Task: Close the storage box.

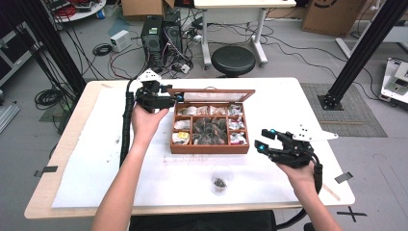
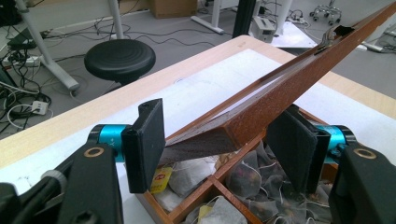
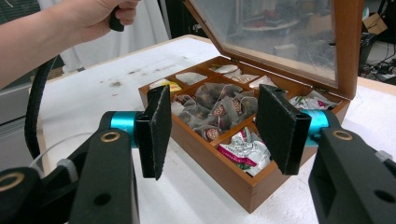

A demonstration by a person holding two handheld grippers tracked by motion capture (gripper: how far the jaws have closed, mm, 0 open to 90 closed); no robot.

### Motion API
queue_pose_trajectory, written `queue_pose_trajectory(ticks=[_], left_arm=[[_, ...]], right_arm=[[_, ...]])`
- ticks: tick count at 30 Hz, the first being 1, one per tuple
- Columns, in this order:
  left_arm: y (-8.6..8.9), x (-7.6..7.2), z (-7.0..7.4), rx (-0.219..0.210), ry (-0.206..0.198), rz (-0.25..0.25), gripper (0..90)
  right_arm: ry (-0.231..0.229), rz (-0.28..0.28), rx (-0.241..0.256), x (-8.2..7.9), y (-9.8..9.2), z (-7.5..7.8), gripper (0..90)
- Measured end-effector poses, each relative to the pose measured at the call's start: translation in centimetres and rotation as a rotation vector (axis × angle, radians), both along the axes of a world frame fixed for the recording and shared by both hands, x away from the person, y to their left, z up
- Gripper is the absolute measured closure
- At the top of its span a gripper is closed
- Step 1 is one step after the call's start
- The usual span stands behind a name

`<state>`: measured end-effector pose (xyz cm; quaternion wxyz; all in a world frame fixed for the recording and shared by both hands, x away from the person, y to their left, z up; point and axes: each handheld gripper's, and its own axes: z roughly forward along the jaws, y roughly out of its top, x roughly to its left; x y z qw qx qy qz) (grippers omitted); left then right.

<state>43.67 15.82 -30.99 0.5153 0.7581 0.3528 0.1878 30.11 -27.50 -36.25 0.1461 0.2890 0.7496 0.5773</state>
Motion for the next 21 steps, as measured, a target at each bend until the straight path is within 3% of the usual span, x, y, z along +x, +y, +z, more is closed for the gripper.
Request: queue_pose_trajectory(ticks=[17,21], left_arm=[[-0.2,-1.0,-0.8,-0.023,0.02,0.054,31.9],[-0.1,-1.4,-1.4,-0.029,0.043,0.06,31.8]], right_arm=[[0.001,-0.033,0.0,-0.2,-0.5,-0.2,46.4],[0.001,-0.038,0.001,-0.2,-0.5,-0.3,46.4]])
